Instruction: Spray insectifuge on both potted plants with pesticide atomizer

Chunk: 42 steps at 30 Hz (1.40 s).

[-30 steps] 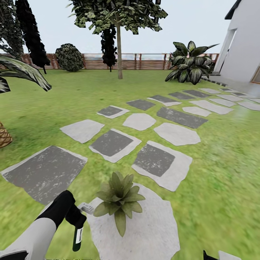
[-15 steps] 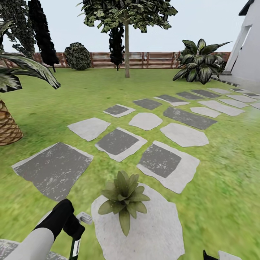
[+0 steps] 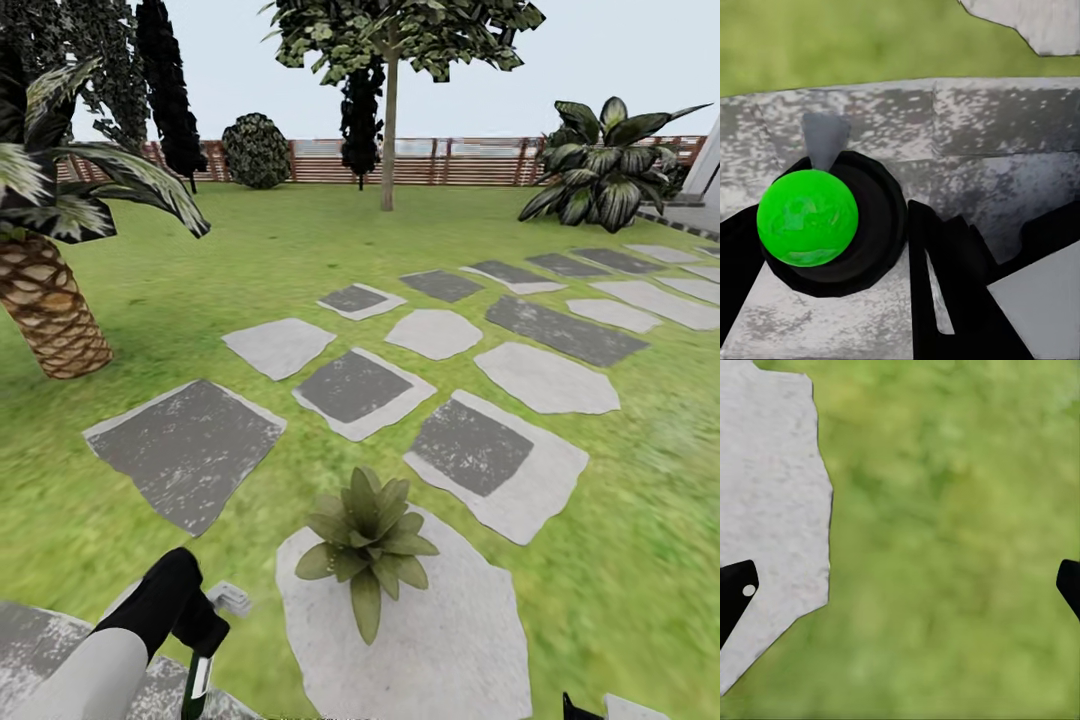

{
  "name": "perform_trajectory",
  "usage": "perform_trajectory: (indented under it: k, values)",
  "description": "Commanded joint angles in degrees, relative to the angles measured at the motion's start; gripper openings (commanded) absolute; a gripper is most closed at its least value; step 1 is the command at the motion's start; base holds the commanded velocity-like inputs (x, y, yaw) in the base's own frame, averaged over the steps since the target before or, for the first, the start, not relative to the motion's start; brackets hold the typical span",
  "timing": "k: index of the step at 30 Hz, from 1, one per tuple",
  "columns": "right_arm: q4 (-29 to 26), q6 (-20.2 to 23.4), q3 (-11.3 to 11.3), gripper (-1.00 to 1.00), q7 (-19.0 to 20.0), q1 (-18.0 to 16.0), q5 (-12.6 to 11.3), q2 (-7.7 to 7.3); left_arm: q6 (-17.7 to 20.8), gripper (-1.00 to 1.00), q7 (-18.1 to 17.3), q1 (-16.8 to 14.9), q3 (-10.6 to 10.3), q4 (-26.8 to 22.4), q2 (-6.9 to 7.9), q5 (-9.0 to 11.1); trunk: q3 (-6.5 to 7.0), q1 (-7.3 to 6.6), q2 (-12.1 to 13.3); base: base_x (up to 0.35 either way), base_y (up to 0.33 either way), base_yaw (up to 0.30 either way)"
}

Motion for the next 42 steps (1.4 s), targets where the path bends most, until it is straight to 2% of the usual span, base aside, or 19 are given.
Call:
perform_trajectory:
  k: [1, 8, 13, 15, 17, 18, 22, 24, 25, 28, 30, 32, 42]
  values:
    - [0.1, -0.2, -0.4, 1.0, 0.0, 0.0, 0.6, 0.02, 0.3, -1.0, 0.4, -0.2, 0.5, -0.1, -0.11, -0.4, -0.08, -0.01, 0.0, -0.005, 0.008, 0.094]
    - [0.1, -0.2, -0.4, 1.0, 0.0, 0.0, 0.6, 0.02, 0.5, -1.0, 0.7, -0.6, 0.7, -0.1, -0.83, 0.4, -0.12, -0.01, 0.0, 0.012, 0.002, 0.02]
    - [0.2, -0.2, -0.3, 1.0, 0.2, 0.0, 0.9, -0.24, 0.5, -1.0, 0.6, -0.4, 0.5, 0.1, -0.98, 0.3, -0.12, -0.01, 0.0, 0.289, -0.006, 0.0]
    - [0.2, -0.2, -0.2, 1.0, 0.2, 0.0, 0.9, -0.47, 0.5, -1.0, 0.5, -0.3, 0.4, 0.6, -1.52, 0.3, -0.12, -0.01, 0.0, 0.335, -0.021, 0.0]
    - [0.2, -0.2, -0.2, 1.0, 0.2, 0.0, 1.0, -0.49, 0.3, -1.0, -0.1, -0.3, 0.3, 0.7, -1.7, 0.2, -0.12, -0.01, 0.0, 0.337, -0.009, 0.0]
    - [0.2, -0.2, -0.2, 1.0, 0.2, 0.0, 1.0, -0.5, 0.1, -1.0, -1.5, -0.4, -0.2, 0.8, -1.76, 0.0, -0.12, -0.01, 0.0, 0.327, -0.004, 0.0]
    - [0.2, -0.2, -0.2, 1.0, 0.2, 0.0, 1.0, -0.51, 0.3, -1.0, -11.0, -0.9, -12.0, 0.1, -1.23, -0.4, -0.12, -0.01, 0.0, 0.08, -0.001, 0.0]
    - [0.2, -0.3, -0.2, 1.0, 0.2, 0.0, 1.0, -0.51, 0.4, -1.0, -14.0, -2.4, -15.6, 0.0, -0.92, -0.4, -0.12, -0.01, 0.0, 0.011, 0.0, 0.0]
    - [0.2, -0.3, -0.2, 1.0, 0.2, 0.0, 1.0, -0.51, 0.4, -1.0, -14.4, -2.9, -16.1, 0.0, -0.79, -0.4, -0.12, -0.01, 0.0, 0.003, 0.0, 0.0]
    - [0.2, -0.3, -0.2, 1.0, 0.1, 0.0, 0.9, -0.51, 0.5, -1.0, -14.8, -3.4, -16.3, 0.0, 0.5, -0.4, -0.12, -0.01, 0.0, 0.001, 0.0, 0.0]
    - [0.2, -0.3, -0.3, 1.0, 0.1, 0.0, 0.9, -0.51, 0.5, -1.0, -14.9, -3.6, -16.3, 0.0, 2.55, -0.3, -0.12, -0.01, 0.0, 0.0, 0.0, 0.0]
    - [0.1, -0.3, -0.3, 1.0, 0.1, 0.0, 0.9, -0.51, 0.5, -1.0, -14.9, -3.5, -16.3, 0.0, 3.1, -0.3, -0.12, -0.01, 0.0, 0.0, 0.0, 0.0]
    - [0.1, -0.3, -0.3, 1.0, 0.0, 0.0, 0.8, -0.51, 0.6, -1.0, -14.9, -3.0, -16.1, 0.0, 2.53, 0.3, -0.12, -0.01, 0.0, -0.108, -0.121, 0.088]
